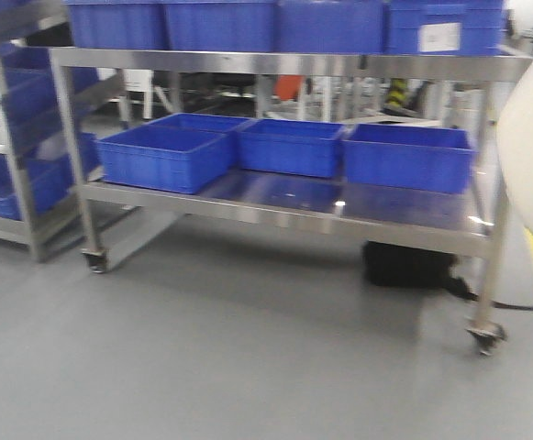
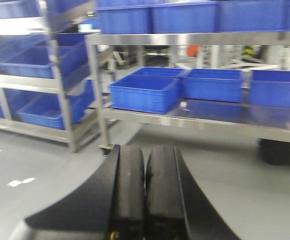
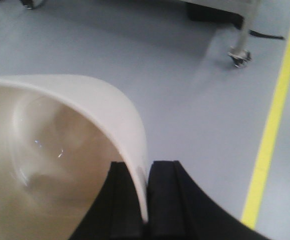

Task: Move white bin to right shelf second layer
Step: 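Drive along the yellow floor line past the blue-bin carts, then drive toward the windows and turn toward the rack of blue bins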

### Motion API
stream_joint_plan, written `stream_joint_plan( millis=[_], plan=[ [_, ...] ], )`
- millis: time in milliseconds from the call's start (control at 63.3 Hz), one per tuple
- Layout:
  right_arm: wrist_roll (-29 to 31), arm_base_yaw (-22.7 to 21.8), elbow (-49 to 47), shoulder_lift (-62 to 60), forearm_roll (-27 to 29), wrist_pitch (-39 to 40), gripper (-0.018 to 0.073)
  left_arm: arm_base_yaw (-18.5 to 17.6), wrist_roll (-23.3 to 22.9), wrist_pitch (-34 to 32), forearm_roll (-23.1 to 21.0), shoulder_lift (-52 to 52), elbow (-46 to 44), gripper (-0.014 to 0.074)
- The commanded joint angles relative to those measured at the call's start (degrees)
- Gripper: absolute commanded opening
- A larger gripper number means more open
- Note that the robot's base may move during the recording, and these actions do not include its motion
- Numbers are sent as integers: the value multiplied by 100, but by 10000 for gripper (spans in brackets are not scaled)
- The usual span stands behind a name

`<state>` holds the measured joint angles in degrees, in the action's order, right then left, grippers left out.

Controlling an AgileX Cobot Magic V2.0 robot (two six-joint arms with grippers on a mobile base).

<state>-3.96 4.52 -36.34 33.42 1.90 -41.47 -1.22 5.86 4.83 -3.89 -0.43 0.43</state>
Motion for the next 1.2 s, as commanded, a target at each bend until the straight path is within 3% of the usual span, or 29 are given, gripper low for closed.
stream_joint_plan(
  millis=[0,1184],
  plan=[
    [3,-40,-187,-11,44,486,49,12,-15,-483,-35,-91,211,85],
    [3,-40,-187,-11,44,480,49,12,-15,-483,-35,-91,211,85]
  ],
)
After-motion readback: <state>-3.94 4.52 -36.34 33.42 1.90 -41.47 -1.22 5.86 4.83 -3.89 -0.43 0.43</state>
